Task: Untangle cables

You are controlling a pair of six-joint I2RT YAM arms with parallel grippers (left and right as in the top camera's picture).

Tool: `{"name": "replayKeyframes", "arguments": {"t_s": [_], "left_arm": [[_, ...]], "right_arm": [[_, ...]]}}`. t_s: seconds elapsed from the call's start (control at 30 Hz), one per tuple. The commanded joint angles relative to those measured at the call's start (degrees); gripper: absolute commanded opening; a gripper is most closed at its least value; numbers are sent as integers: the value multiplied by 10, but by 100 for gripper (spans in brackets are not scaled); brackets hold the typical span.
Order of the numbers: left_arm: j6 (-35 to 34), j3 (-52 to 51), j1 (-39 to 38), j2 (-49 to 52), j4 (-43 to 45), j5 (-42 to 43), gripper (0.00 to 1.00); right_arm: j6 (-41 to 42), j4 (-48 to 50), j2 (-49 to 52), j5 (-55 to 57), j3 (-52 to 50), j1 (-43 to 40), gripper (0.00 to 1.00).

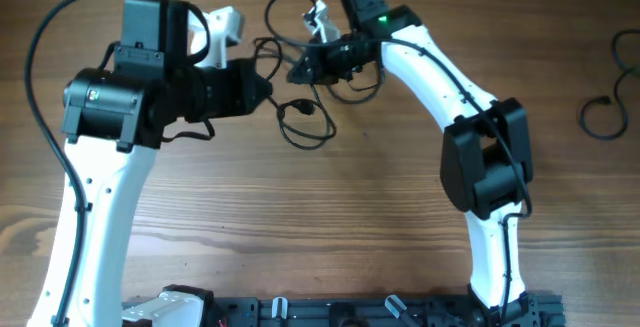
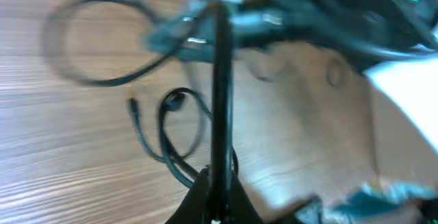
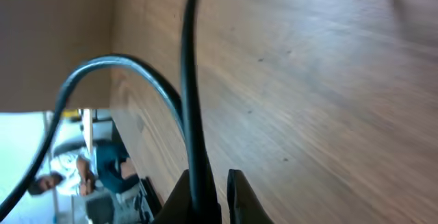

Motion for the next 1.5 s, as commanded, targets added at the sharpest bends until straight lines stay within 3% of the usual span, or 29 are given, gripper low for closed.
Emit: {"name": "replayKeyframes", "arguments": {"t_s": [0.0, 0.13, 0.27, 0.4, 0.63, 0.7, 0.8, 0.93, 1.0, 1.13, 1.17, 1.27, 1.33, 1.47], "left_arm": [[-42, 2, 60, -5, 2, -112, 4], [-59, 2, 148, -6, 5, -127, 4], [-56, 2, 186, -6, 6, -130, 4], [-75, 2, 228, -6, 8, -233, 4], [-75, 2, 271, -6, 4, -250, 4], [-75, 2, 271, -5, 4, -250, 4], [-71, 2, 271, -4, 4, -251, 4], [-71, 2, 271, -4, -1, -259, 4], [-71, 2, 271, -2, -3, -259, 4], [-71, 2, 265, 3, -16, -236, 4], [-71, 2, 260, 6, -20, -224, 4], [-71, 2, 242, 13, -30, -207, 4], [-66, 1, 216, 20, -42, -182, 4], [-58, -11, 167, 28, -49, -157, 4]], "right_arm": [[-9, -38, 3, 19, 0, -72, 5], [-57, -110, 3, 89, 0, -128, 7], [-64, -149, 3, 205, 0, -141, 6], [-19, -183, 4, 347, 0, -144, 4], [-41, -180, 4, 326, 0, -148, 4], [-107, -180, 1, 252, 2, -148, 28], [-106, -198, -20, 246, 27, -150, 31], [-95, -210, -91, 246, 42, -170, 27], [-96, -211, -130, 246, 42, -176, 7], [-96, -211, -177, 246, 42, -172, 4], [-97, -208, -181, 246, 42, -168, 7], [-113, -202, -175, 247, 40, -159, 41], [-127, -193, -161, 246, 39, -145, 53], [-148, -155, -112, 217, 36, -120, 55]]}}
